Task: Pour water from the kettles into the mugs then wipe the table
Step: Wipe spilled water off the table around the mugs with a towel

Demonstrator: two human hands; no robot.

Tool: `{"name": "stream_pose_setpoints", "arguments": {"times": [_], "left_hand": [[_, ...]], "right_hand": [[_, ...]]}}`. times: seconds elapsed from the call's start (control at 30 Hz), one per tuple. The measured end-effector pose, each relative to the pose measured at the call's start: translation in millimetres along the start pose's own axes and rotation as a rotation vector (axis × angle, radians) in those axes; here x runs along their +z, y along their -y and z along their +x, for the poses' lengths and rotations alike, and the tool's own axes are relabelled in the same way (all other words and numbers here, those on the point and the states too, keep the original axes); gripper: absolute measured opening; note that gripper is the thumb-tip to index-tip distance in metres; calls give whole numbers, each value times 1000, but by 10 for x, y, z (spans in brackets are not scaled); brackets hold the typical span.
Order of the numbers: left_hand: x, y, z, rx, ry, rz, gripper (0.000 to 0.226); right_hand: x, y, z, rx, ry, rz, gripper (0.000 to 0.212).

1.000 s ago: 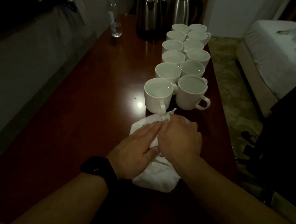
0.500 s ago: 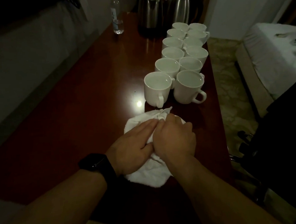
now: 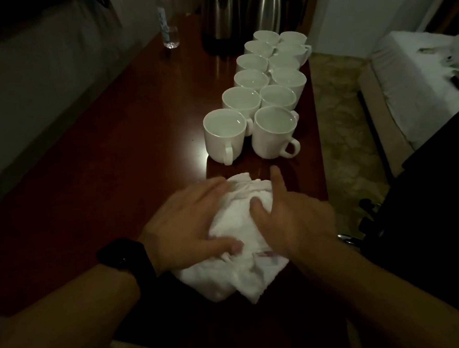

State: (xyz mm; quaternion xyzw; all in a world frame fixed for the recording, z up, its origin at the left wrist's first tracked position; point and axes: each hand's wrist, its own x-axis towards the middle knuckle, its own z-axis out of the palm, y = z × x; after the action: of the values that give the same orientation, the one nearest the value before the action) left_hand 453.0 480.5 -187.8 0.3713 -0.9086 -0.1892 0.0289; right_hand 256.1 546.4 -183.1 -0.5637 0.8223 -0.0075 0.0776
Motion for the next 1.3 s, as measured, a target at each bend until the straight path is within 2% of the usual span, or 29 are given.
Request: {"name": "stream_pose_setpoints", "arguments": {"times": [0.1,0.2,0.27,0.33,0.37,0.43,0.5,0.6,0.8,1.3], "left_hand": [[-159,14,5,-76,-37,145,106],[-254,-47,95,-180,41,193,84],[-228,-125,44,-271,-20,144,67],[-83,-241,-169,-311,-122,36,56],[2,-319,-290,-306,-137,-53,56],[146,-395,-432,-274,-77,-133,66],[235,-322,-411,-262,-41,-84,73],[235,-191,-214,-245,-84,-41,83],[222,-65,65,-204,-178,-113,77],[109,-10,489,-173,-207,-165,80]], "right_hand": [[-72,50,56,-137,-100,-89,66],[-13,101,70,-330,-13,109,55],[58,100,33,-309,76,209,66],[102,82,-30,-296,78,181,93],[113,67,-62,-305,72,157,102],[149,51,-73,-312,57,114,107],[185,80,-53,-285,28,114,101],[220,149,-13,-247,15,167,101],[272,142,157,-208,26,275,104],[293,64,616,-217,16,334,113]]}}
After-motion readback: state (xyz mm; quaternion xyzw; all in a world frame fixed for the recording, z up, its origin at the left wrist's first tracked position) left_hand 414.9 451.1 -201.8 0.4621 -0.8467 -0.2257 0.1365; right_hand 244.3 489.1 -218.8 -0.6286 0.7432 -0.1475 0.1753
